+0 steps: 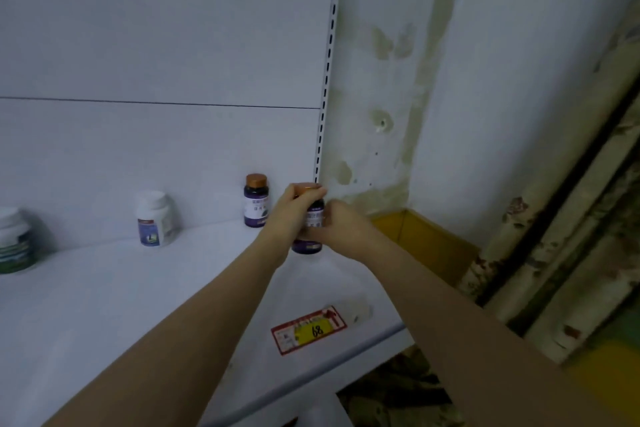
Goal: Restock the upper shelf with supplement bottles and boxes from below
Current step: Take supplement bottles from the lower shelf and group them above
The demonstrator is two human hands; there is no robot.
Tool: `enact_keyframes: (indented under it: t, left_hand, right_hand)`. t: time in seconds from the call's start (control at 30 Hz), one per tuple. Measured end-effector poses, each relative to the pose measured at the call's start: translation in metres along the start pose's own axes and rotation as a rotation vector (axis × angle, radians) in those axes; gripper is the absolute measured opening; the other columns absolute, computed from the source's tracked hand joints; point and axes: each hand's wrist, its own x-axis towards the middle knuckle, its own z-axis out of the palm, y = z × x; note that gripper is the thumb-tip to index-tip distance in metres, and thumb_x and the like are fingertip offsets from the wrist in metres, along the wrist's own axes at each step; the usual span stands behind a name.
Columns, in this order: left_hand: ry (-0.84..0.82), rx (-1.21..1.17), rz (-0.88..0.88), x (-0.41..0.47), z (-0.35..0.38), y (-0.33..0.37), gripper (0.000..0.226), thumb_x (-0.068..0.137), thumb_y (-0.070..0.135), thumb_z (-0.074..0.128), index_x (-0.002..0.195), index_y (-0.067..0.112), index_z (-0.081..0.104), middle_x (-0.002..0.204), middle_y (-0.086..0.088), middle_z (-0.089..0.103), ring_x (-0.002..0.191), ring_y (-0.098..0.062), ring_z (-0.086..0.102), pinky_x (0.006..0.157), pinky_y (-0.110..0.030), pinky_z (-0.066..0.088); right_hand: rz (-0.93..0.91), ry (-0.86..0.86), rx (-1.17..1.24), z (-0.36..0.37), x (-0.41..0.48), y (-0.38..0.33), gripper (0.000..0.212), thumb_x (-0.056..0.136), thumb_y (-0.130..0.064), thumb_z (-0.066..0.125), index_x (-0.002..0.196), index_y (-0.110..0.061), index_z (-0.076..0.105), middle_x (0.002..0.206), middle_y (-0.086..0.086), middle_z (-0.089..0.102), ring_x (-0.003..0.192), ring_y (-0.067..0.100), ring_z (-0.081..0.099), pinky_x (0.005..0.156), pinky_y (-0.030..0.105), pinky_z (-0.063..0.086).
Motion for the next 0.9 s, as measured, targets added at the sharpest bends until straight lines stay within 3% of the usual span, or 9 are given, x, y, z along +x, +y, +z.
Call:
enact_keyframes:
  t: [0.07, 0.2, 0.33, 0.5, 0.63, 0.8, 0.9]
  left_hand:
    - [0.017, 0.056, 0.002, 0.011, -0.001, -0.004, 0.007, 0.086, 0.025, 0.065, 0.093, 0.025, 0.062, 0.095, 0.000, 0.065, 0.087, -0.015, 0.063, 0.077, -0.029, 0.051]
    - [0.012, 0.232, -0.012, 0.022, -0.011, -0.008, 0.038, 0.087, 0.032, 0.063, 0.121, 0.017, 0.057, 0.114, -0.004, 0.062, 0.105, -0.019, 0.059, 0.086, -0.029, 0.043]
    - [0.075, 0.759, 0.021, 0.029, -0.041, -0.002, 0.056, 0.082, 0.046, 0.065, 0.127, 0.016, 0.052, 0.119, -0.004, 0.059, 0.109, -0.020, 0.057, 0.086, -0.027, 0.040]
    - [0.289, 1.345, -0.040, 0.025, -0.087, -0.004, 0.050, 0.087, 0.045, 0.057, 0.127, 0.016, 0.050, 0.125, -0.009, 0.056, 0.108, -0.025, 0.056, 0.089, -0.035, 0.049]
    - [0.360, 1.487, -0.066, 0.022, -0.099, -0.012, 0.046, 0.091, 0.040, 0.052, 0.127, 0.013, 0.049, 0.124, -0.011, 0.053, 0.106, -0.027, 0.056, 0.083, -0.033, 0.047]
    - [0.392, 1.579, -0.076, 0.023, -0.103, -0.019, 0.041, 0.091, 0.038, 0.051, 0.122, 0.010, 0.050, 0.120, -0.011, 0.054, 0.106, -0.028, 0.054, 0.084, -0.035, 0.048]
    - [0.388, 1.655, -0.082, 0.025, -0.103, -0.021, 0.037, 0.091, 0.036, 0.049, 0.116, 0.008, 0.049, 0.116, -0.012, 0.054, 0.107, -0.029, 0.053, 0.080, -0.035, 0.044]
  right_hand:
    - [-0.011, -0.007, -0.017, 0.007, 0.019, 0.011, 0.032, 0.078, -0.036, 0.071, 0.104, -0.017, 0.066, 0.087, -0.002, 0.068, 0.086, 0.015, 0.067, 0.063, 0.021, 0.049]
    - [-0.021, -0.051, -0.008, 0.012, 0.042, 0.023, 0.042, 0.077, -0.034, 0.072, 0.112, -0.015, 0.059, 0.099, 0.002, 0.068, 0.088, 0.017, 0.065, 0.066, 0.024, 0.051]
    - [0.010, -0.046, -0.020, 0.014, 0.068, 0.031, 0.038, 0.080, -0.028, 0.071, 0.109, -0.007, 0.055, 0.082, 0.000, 0.056, 0.079, 0.019, 0.058, 0.060, 0.025, 0.044]
    - [0.037, -0.037, 0.029, 0.025, 0.091, 0.031, 0.044, 0.082, -0.023, 0.071, 0.116, -0.007, 0.049, 0.115, 0.013, 0.060, 0.105, 0.029, 0.060, 0.078, 0.034, 0.047]
    - [0.013, -0.021, 0.030, 0.037, 0.103, 0.029, 0.047, 0.083, -0.022, 0.071, 0.120, -0.005, 0.048, 0.122, 0.014, 0.059, 0.109, 0.029, 0.059, 0.081, 0.031, 0.045]
    - [0.003, -0.001, 0.099, 0.045, 0.118, 0.025, 0.054, 0.084, -0.019, 0.070, 0.129, -0.004, 0.045, 0.128, 0.015, 0.058, 0.117, 0.030, 0.057, 0.095, 0.036, 0.046]
    - [0.013, 0.015, 0.131, 0.050, 0.127, 0.026, 0.054, 0.083, -0.018, 0.071, 0.127, -0.001, 0.045, 0.127, 0.017, 0.058, 0.116, 0.032, 0.057, 0.093, 0.036, 0.047]
